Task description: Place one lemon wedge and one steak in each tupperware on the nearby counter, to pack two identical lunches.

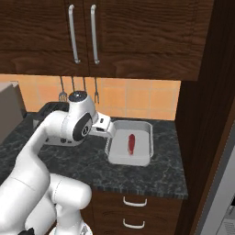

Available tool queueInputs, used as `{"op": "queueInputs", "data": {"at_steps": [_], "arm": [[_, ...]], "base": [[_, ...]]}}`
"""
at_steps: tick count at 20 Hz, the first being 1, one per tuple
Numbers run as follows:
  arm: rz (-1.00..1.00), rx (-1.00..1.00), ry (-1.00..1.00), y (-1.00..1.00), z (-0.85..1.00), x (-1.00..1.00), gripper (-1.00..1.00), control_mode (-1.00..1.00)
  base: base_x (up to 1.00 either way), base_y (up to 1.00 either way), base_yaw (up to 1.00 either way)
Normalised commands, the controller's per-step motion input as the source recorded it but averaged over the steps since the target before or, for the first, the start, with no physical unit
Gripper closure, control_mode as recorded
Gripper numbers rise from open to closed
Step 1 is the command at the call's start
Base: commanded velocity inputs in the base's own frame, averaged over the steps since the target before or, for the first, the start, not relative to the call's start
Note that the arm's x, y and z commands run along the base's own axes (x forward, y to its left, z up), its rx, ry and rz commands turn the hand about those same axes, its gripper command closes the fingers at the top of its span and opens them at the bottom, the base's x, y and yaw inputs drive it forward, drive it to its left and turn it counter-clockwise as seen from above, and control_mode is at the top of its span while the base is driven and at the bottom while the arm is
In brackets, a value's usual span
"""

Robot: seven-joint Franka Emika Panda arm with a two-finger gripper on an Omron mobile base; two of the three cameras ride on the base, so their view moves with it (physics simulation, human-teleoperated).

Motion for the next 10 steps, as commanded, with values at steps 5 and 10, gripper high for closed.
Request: {"op": "queueInputs", "data": {"at_steps": [5,10], "arm": [[0.00,0.00,0.00,0.38,0.46,-0.40,-1.00,-1.00],[0.00,0.00,0.00,0.39,0.48,-0.47,-1.00,-1.00]], "base": [[0.00,0.00,0.00],[0.00,0.00,0.00]]}}
